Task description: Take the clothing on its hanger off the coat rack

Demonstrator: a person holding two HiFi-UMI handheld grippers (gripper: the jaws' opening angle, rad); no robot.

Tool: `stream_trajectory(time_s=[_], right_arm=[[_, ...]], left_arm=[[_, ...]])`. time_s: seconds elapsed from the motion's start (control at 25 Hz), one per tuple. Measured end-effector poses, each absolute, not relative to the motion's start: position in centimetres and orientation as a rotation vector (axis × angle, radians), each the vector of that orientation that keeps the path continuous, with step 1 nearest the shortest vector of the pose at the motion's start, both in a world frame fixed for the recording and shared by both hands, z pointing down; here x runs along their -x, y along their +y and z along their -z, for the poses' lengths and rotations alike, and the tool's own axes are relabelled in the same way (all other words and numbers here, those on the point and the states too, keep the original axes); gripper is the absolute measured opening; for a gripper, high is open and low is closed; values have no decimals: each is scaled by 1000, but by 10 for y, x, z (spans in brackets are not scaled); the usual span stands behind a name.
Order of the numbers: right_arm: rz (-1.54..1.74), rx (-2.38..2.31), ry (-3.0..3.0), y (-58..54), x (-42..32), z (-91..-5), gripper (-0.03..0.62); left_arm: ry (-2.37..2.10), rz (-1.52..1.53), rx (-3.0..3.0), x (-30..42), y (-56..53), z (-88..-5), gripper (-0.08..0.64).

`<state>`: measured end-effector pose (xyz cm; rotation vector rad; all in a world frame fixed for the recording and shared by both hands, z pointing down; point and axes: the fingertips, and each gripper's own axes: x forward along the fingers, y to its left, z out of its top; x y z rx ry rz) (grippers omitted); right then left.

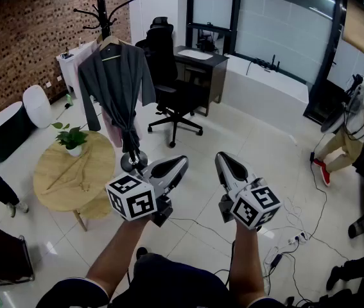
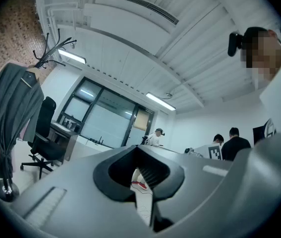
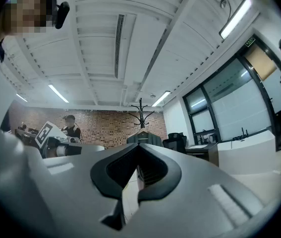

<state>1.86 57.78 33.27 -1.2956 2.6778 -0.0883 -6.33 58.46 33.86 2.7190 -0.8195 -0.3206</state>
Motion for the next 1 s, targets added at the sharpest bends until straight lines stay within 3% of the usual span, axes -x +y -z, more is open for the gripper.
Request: stream_trajectory(time_s=[0.52, 1.0], right_arm=[[35, 1252, 2692, 536, -5, -317, 2], [23, 1216, 2729, 416, 46, -322, 2]], left_arm=[[-872, 277, -2766, 76, 544, -327, 5], [-992, 282, -2778, 144, 416, -327, 5]])
